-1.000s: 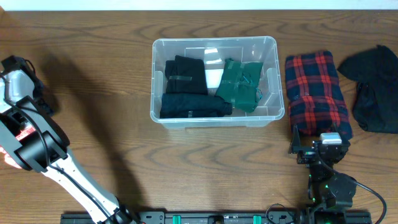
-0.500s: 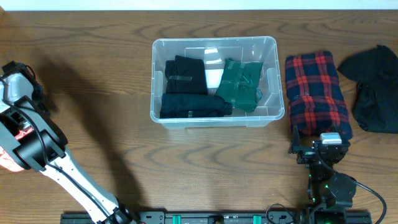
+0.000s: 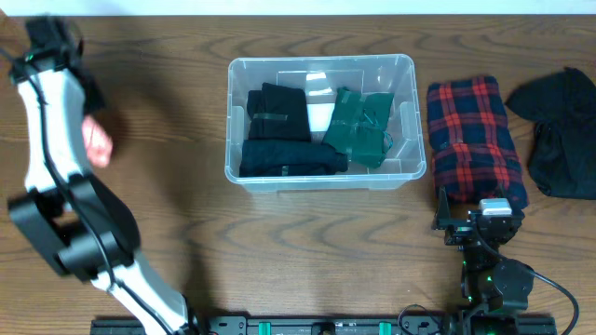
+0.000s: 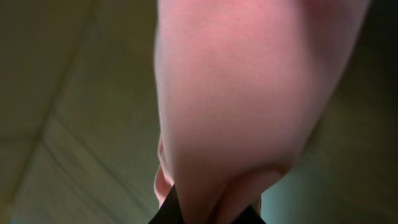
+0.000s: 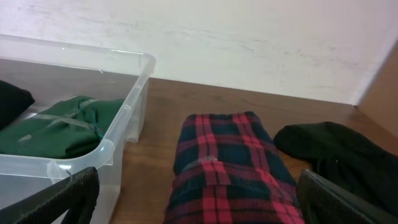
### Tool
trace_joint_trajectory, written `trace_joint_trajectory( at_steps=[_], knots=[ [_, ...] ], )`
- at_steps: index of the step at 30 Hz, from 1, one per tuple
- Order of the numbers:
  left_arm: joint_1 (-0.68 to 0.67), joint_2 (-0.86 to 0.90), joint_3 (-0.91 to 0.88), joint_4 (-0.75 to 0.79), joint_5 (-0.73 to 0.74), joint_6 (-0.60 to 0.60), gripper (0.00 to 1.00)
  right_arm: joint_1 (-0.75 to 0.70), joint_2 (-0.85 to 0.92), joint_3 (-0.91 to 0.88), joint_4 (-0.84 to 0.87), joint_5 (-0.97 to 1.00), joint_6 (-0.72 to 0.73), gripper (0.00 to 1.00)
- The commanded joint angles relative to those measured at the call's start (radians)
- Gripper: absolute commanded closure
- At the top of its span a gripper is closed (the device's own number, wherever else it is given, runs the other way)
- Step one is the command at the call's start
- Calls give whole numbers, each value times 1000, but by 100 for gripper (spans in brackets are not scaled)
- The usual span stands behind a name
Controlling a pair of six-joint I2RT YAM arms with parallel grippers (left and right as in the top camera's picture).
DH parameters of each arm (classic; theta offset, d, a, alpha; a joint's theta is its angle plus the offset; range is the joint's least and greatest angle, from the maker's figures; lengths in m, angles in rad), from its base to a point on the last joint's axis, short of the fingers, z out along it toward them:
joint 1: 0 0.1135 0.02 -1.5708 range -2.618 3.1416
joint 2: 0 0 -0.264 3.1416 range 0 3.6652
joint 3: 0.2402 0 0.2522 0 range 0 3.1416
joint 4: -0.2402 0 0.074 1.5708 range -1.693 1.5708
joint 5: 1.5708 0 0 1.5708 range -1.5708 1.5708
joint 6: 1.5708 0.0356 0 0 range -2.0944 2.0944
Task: Pack container
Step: 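Move left gripper to the pink garment and grasp it, then carry the pink garment with left gripper into the bin's right side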
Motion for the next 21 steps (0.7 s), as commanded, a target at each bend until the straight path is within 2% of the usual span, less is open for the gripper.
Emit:
trace_joint_trajectory(
  at_steps=[1, 6, 13, 21],
  knots=[
    [-111, -139, 32, -6, 2, 94, 94, 14, -4, -2, -4, 7, -14, 1],
    [-338, -227, 32, -5, 2, 228, 94, 14, -4, -2, -4, 7, -14, 1],
    [-654, -227, 29, -42, 2, 399, 94, 14, -4, -2, -4, 7, -14, 1],
    [-898, -216, 24, -39, 3, 507, 94, 14, -4, -2, -4, 7, -14, 1]
  ],
)
